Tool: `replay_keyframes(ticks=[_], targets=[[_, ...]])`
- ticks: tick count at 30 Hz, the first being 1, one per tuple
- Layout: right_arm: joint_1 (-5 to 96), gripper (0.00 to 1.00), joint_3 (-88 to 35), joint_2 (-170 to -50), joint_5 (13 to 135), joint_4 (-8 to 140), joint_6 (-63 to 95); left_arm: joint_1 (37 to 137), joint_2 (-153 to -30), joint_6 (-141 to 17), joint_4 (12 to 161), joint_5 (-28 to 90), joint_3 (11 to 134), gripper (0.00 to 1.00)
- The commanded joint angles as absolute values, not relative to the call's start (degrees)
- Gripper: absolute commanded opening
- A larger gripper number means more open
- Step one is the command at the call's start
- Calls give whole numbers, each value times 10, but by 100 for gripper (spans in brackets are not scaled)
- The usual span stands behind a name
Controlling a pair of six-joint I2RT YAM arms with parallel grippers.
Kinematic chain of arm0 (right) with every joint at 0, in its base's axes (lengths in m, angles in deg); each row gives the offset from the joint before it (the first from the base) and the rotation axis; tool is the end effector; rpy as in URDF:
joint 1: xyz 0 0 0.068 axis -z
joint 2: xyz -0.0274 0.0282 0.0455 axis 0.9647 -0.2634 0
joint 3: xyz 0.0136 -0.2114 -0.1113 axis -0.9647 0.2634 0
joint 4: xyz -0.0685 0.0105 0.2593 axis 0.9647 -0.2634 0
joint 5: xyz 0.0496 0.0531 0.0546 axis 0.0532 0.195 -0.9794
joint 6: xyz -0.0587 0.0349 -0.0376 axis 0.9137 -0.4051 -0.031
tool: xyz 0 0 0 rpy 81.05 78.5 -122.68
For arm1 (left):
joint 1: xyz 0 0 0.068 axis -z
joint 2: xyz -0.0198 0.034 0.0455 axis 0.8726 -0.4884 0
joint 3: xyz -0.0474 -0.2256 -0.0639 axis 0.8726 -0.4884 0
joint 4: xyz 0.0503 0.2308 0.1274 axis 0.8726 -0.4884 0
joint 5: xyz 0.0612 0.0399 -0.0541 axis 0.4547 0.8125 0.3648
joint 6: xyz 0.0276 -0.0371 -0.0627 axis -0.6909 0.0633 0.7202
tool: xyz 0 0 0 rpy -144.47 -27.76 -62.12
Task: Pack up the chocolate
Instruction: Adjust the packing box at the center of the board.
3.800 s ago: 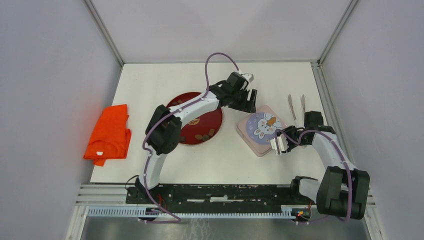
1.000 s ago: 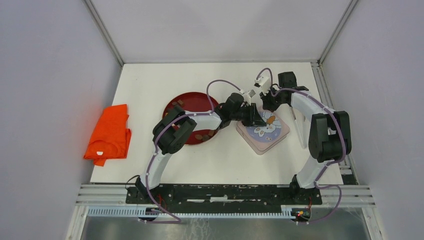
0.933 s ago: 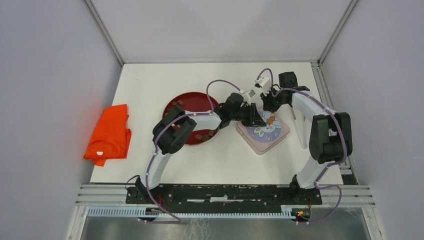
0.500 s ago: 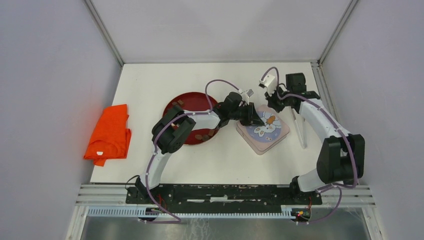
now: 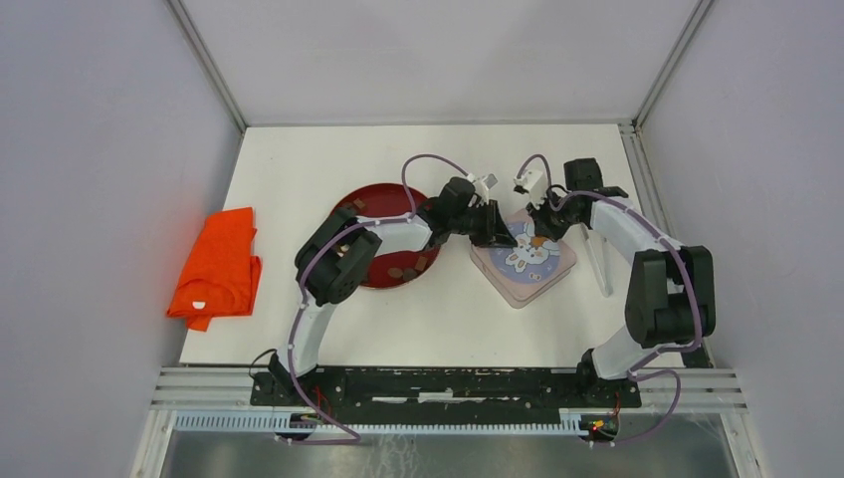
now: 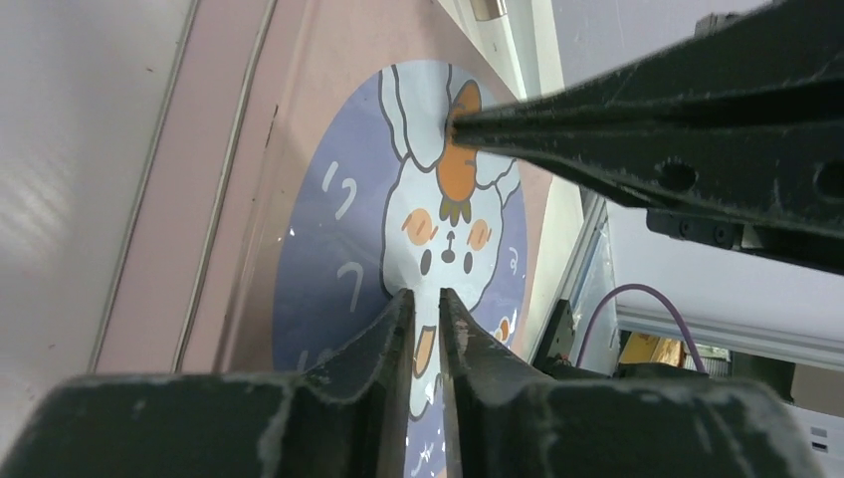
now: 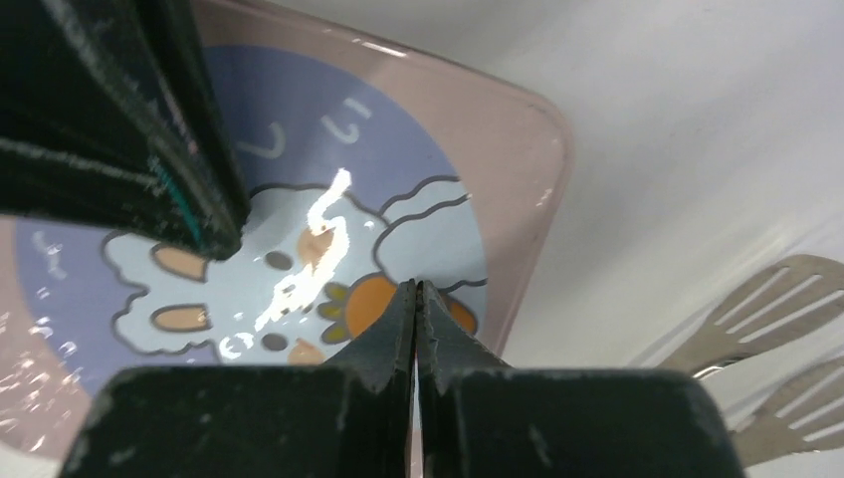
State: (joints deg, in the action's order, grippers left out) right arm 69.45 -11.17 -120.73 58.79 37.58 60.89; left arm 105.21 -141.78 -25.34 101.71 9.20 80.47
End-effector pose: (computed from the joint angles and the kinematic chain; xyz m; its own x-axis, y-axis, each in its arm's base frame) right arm 0.3370 0.0566 0.1454 -0.5137 -0.6191 -0.5940 -0.7477 0.6626 -0.0440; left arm 0.3260 -0.3667 0.1006 -0.9140 -0.0115 -0.4055 0.3570 0.4517 -0.8176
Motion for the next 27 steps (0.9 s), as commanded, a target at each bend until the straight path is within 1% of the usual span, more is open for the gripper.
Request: replay_keyframes(ticks=[1,4,7,10,12,14,16,18,21,23,27], targets=[[705,5,-162,-1154,478,298,639,1044,-1381,-360,852,146,833,29],[706,11,-180,-1106,429,314,634,1044,-1318,-403,811,171,868,40],[705,13,-178,-1077,400,345,601,1043,-1245,-438,792,209,869,41],[693,12,-176,-1076,378,360,568,1044,-1168,-468,779,259,833,41],[674,11,-175,-1086,394,364,554,1042,-1135,-485,766,288,800,39],[652,10,-168,-1099,422,379,543,1041,-1110,-492,760,309,764,35],[631,8,-159,-1124,466,388,538,1040,-1090,-494,763,321,724,32],[607,6,-147,-1162,508,389,542,1039,-1073,-490,775,328,680,32],[573,3,-145,-1245,596,352,565,1038,-1061,-485,791,333,642,31],[569,2,-151,-1290,612,315,581,1038,-1057,-485,796,333,626,31],[569,1,-144,-1273,616,303,590,1037,-1055,-484,813,338,602,33]])
